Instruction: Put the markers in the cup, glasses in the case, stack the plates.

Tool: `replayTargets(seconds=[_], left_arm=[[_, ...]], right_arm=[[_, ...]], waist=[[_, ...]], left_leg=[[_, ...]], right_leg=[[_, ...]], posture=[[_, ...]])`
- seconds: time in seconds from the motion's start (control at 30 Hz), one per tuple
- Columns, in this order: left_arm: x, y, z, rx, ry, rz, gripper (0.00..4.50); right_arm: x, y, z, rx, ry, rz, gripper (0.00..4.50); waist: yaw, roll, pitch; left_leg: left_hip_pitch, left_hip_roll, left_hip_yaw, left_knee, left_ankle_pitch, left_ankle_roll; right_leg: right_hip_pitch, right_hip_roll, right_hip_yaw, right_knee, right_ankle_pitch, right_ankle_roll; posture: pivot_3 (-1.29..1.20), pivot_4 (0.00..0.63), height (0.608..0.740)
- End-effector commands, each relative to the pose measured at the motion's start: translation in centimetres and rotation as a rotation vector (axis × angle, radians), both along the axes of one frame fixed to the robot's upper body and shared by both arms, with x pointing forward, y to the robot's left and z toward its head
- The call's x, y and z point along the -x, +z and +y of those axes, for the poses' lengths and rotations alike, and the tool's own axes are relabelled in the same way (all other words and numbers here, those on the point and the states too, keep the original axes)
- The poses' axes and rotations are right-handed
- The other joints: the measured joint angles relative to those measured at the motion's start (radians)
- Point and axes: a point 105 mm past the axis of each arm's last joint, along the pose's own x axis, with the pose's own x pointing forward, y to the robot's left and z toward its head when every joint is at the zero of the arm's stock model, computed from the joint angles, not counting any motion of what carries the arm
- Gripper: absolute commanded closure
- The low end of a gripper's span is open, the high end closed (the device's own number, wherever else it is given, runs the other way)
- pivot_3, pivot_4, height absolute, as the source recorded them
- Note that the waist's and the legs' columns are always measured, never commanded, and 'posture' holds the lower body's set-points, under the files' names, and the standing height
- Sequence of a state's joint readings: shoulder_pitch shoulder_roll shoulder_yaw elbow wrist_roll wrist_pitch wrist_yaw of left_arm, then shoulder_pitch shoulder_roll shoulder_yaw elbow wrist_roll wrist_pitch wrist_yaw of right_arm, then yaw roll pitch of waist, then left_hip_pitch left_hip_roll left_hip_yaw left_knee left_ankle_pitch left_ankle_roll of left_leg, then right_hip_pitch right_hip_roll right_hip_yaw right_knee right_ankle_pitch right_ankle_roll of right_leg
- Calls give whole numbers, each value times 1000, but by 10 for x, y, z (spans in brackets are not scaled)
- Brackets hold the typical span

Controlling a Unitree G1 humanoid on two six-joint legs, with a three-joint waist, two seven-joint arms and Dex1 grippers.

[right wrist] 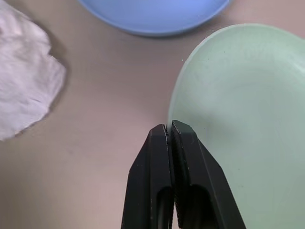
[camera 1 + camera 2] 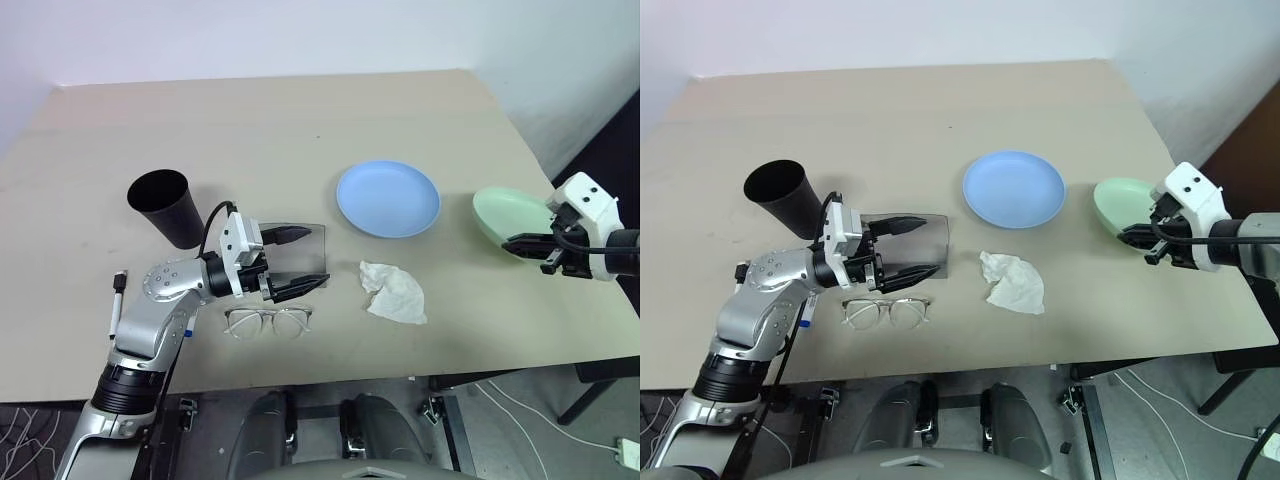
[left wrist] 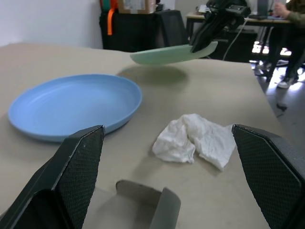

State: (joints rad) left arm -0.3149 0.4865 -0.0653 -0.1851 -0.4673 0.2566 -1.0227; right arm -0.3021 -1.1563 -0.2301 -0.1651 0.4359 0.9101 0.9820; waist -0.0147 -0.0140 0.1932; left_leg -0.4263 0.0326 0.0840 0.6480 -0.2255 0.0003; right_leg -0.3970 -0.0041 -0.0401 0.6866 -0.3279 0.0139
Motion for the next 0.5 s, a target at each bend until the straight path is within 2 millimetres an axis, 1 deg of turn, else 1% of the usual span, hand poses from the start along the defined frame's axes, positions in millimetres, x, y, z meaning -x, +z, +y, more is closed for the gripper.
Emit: replayTargets(seconds=[0.03,0.1,0.17,0.2,0.27,0.3,0.4,0.5], left_arm=[[0,7,-3,12,-21,-23,0],[-2,9,-3,17,-16,-28,0],[-3,11,-3,22,-10,-36,0],[-3,11,-3,24,-8,-37,0],[-3,11,-4,24,-8,-38,0],[-2,11,-5,27,-4,-38,0],[-2,12,-3,36,20,-42,0],[-2,12,-1,39,36,-45,0]], right_arm=[[-9,39,12,-29,29,-177,4464],[-14,43,25,-49,71,-214,4464],[-20,42,43,-44,154,-259,4464],[-22,42,49,-37,184,-276,4464],[-31,38,57,-48,196,-291,4464],[-38,37,66,-59,222,-317,4464],[-51,27,88,-75,289,-319,4464],[-67,20,101,-81,314,-335,4464]], waist=[[-2,0,0],[-1,0,0],[-1,0,0],[1,0,0],[2,0,0],[3,0,0],[0,0,0],[0,0,0]], left_leg=[[0,0,0,0,0,0],[0,0,0,0,0,0],[0,0,0,0,0,0],[0,0,0,0,0,0],[0,0,0,0,0,0],[-1,0,0,0,0,0],[-1,0,1,0,0,0],[-1,0,1,0,0,0]], right_leg=[[0,0,0,0,0,0],[0,0,0,0,0,0],[0,0,0,0,0,0],[0,0,0,0,0,0],[0,0,0,0,0,0],[-1,0,0,0,0,0],[-1,0,1,0,0,1],[-1,0,1,0,1,1]], posture=[[0,150,715],[0,150,715],[0,150,715],[0,150,715],[0,150,715],[0,150,715],[0,150,715],[0,150,715]])
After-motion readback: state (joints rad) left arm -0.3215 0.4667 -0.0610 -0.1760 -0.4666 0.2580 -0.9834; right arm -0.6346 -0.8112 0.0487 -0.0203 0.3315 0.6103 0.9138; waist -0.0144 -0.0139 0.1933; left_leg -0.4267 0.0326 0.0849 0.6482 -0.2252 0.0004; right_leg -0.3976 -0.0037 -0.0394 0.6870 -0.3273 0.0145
